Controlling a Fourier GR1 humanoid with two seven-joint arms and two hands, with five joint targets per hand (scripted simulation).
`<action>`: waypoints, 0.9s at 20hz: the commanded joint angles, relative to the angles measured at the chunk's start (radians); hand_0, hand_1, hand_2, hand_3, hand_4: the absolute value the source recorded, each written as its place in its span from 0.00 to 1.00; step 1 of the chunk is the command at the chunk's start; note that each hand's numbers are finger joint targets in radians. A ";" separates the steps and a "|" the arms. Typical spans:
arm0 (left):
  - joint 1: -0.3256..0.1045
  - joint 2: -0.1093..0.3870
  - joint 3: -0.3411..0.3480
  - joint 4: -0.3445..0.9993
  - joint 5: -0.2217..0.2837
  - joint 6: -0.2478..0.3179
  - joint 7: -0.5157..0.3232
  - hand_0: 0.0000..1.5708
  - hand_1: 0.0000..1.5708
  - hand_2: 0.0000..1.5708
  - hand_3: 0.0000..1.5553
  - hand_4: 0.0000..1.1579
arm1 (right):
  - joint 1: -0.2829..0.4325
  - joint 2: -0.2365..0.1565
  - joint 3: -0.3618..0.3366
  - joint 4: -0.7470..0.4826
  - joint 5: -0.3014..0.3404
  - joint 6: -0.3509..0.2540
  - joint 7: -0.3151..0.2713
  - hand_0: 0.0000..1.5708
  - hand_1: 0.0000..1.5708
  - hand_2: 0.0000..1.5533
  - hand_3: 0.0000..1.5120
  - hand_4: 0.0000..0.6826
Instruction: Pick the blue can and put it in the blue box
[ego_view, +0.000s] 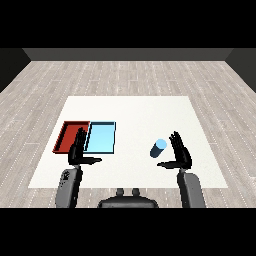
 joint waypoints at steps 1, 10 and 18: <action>-0.033 0.002 0.013 0.027 0.009 0.000 0.012 0.00 0.00 0.00 0.00 0.00 | -0.033 -0.007 -0.035 0.023 0.005 -0.020 0.021 0.00 0.00 0.00 0.00 0.00; -0.008 0.039 0.066 0.026 0.058 -0.058 -0.015 0.00 0.00 0.00 0.00 0.00 | -0.065 0.007 -0.056 0.203 0.013 -0.013 -0.067 0.00 0.00 0.00 0.00 0.00; 0.092 -0.019 -0.010 -0.058 0.025 -0.040 -0.008 0.00 0.00 0.00 0.00 0.00 | -0.236 -0.025 -0.116 0.447 -0.020 0.003 -0.096 0.00 0.00 0.00 0.00 0.00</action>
